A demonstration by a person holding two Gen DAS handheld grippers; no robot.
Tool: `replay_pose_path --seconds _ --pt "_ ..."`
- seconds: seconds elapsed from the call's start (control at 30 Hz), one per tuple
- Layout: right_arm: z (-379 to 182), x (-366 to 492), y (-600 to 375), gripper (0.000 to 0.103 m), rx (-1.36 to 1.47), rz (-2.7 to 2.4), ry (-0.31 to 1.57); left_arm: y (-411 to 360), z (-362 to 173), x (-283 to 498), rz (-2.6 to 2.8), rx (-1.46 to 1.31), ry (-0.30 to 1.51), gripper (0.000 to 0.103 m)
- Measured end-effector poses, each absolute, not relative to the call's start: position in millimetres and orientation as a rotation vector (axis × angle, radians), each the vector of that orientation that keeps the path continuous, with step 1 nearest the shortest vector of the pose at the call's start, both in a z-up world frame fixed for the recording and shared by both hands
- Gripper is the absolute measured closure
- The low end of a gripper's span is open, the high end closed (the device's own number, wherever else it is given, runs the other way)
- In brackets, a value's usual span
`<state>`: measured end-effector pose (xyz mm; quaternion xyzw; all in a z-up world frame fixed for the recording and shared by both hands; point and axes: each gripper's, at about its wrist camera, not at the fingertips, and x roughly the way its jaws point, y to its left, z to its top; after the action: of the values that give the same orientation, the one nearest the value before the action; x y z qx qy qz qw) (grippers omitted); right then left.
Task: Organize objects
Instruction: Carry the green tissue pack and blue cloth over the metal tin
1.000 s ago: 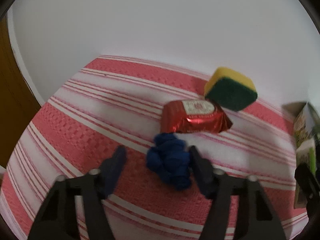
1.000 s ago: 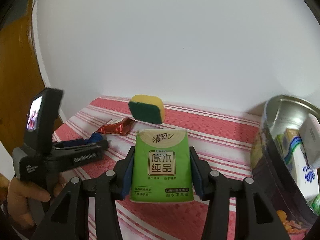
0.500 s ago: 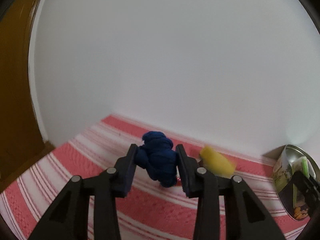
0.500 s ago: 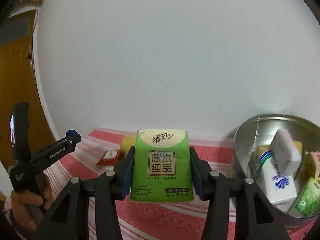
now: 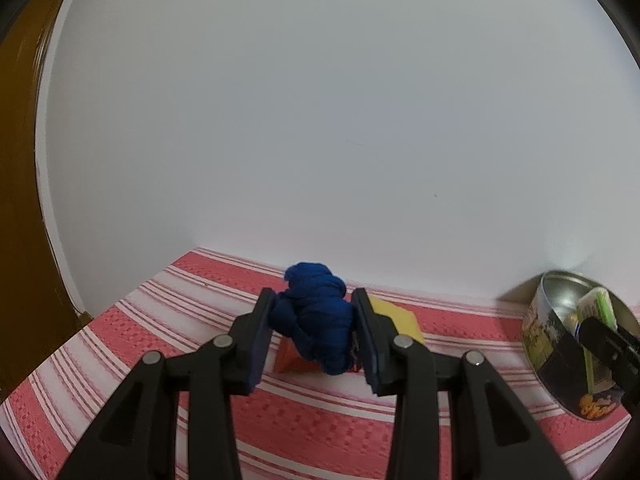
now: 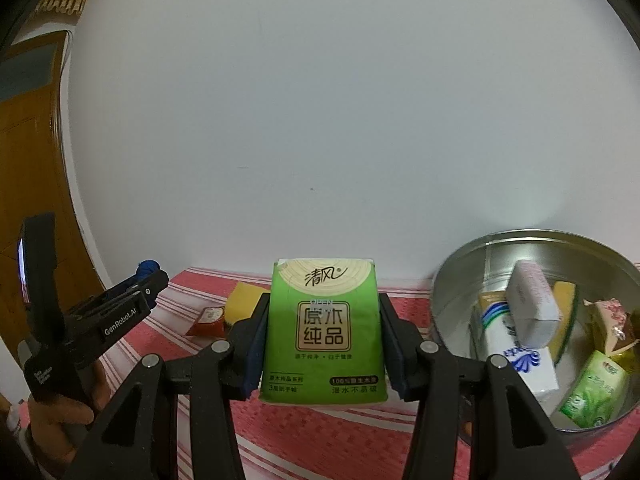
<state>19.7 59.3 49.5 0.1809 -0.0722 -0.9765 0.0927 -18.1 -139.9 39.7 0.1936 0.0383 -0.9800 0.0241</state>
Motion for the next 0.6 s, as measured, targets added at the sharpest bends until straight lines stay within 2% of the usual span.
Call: replay_pose_path --seconds 0.43,0.6 --pt "63 55 69 0.051 0.513 -2.922 -0.145 -90 38 -7 -3.042 0.635 -0.041 0.065" --pt "70 72 83 0.051 0.499 -2.938 -0.143 -71 42 5 -3.063 0.625 -0.048 0.065"
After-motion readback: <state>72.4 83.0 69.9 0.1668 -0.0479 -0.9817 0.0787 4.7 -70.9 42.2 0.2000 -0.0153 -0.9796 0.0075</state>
